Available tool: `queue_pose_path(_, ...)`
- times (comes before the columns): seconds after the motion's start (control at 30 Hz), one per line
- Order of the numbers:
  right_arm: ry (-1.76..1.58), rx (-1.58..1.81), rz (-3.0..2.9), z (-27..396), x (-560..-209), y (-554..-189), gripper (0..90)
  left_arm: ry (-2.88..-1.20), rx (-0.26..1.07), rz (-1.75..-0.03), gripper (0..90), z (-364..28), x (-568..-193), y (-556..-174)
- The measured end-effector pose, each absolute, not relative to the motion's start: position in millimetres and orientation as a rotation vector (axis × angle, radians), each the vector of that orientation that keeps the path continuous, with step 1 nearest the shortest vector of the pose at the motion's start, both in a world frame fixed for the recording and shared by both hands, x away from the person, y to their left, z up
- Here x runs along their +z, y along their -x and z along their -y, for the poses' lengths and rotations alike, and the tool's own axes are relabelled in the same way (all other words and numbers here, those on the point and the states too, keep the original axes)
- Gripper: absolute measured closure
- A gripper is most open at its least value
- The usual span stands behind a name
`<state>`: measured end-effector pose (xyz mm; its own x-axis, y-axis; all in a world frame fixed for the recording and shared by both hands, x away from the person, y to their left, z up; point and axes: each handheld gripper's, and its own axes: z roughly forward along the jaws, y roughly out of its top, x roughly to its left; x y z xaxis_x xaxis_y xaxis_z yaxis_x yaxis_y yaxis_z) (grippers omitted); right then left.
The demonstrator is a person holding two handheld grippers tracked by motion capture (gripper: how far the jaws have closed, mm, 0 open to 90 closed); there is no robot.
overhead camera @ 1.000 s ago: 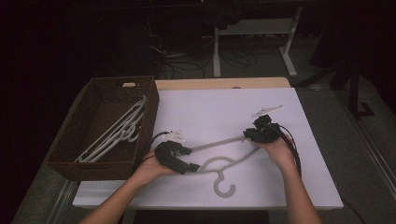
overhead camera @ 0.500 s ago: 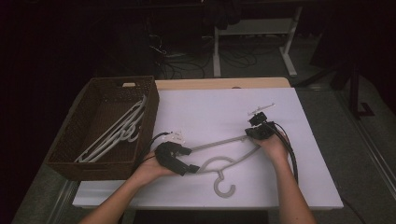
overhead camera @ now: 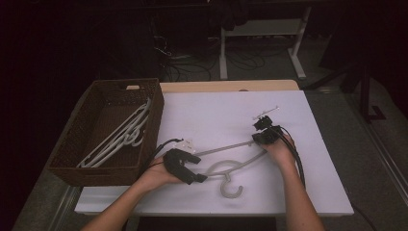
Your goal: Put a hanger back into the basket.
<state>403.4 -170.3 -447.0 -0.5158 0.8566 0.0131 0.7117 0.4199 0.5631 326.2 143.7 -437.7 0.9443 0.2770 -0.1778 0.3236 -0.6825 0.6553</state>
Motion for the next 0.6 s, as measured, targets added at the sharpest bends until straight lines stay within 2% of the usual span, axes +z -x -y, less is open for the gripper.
queue_pose_path(0.1,-1.364,0.746,-2.405,170.1,-446.9,-403.9,90.0,-2.400,-0.086,-0.390,28.9,-138.9,-441.8,-325.6)
queue_pose_path(0.3,-1.366,0.734,-2.408,169.1,-446.4,-404.2,90.0,-2.479,-0.067,-0.317,44.6,-130.7,-446.2,-325.3)
queue_pose_path(0.6,-1.368,0.740,-2.412,169.9,-446.5,-404.5,90.0,-2.520,-0.036,-0.263,63.1,-127.6,-446.2,-324.4)
